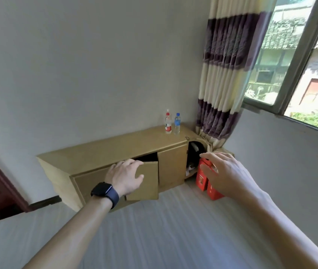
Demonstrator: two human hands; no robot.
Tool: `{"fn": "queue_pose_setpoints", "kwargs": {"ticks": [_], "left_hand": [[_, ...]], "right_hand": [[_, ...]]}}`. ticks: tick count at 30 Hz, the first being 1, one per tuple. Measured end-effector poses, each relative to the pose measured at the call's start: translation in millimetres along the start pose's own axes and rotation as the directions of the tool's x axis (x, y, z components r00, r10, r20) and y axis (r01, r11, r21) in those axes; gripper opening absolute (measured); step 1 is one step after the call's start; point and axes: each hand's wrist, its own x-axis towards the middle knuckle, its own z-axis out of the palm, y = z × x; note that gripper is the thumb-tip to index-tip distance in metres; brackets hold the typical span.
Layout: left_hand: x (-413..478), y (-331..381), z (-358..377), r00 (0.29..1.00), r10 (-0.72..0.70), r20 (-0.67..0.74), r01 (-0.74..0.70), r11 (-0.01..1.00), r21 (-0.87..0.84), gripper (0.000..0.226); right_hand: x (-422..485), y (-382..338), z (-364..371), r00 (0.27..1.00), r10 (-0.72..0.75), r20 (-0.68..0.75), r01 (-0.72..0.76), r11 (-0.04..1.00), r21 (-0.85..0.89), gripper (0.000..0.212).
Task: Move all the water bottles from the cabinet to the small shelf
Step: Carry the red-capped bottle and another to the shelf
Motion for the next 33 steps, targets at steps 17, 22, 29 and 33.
{"fn": "queue_pose_setpoints", "kwargs": {"ticks": [17, 22, 29, 33], "left_hand": [[389.0, 16.4, 76.6, 0.998, 0.046, 0.053, -0.044, 0.998, -0.042, 0.046], [476.2, 22.0, 89.3, 0.998, -0.019, 0.056, 0.02, 1.0, -0.022, 0.046], [566.8, 15.8, 121.5, 0.988, -0.084, 0.132, 0.086, 0.996, -0.014, 0.047], [618.2, -3.2, 149.6, 0.978, -0.108, 0.178, 0.115, 0.993, -0.028, 0.048]], "right_hand": [[325.3, 164.4, 92.1, 0.999, 0.053, 0.005, -0.053, 0.998, 0.038, 0.037], [417.3, 216.6, 109.7, 0.999, 0.01, 0.033, -0.012, 0.998, 0.067, 0.035], [517.4, 265.7, 153.2, 0.993, -0.005, 0.119, -0.006, 0.995, 0.096, 0.036], [577.7, 279.9, 188.4, 0.985, -0.022, 0.172, 0.003, 0.994, 0.112, 0.036]]}}
